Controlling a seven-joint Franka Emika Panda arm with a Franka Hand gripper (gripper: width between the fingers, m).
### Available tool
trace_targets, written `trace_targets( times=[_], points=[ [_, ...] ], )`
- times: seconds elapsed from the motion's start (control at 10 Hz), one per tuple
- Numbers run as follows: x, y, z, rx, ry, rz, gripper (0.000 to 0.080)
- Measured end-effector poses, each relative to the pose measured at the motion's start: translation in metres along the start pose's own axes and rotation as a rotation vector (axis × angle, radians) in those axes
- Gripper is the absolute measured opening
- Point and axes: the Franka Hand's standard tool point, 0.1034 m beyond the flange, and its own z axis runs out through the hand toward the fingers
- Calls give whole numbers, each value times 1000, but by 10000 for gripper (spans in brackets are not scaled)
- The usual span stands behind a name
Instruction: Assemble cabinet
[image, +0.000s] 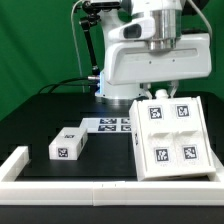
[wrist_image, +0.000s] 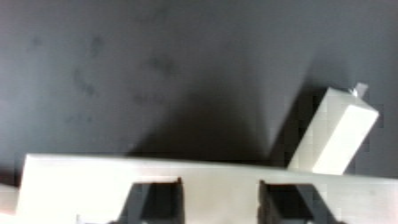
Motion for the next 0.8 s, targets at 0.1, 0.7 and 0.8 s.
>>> trace_targets(
  times=[0.1,0.7,0.8],
  points=[
    [7,0,-6,2,-9,-2,196],
    [16,1,-11,3,-11,-3,141],
    [16,1,-11,4,-11,-3,141]
  ],
)
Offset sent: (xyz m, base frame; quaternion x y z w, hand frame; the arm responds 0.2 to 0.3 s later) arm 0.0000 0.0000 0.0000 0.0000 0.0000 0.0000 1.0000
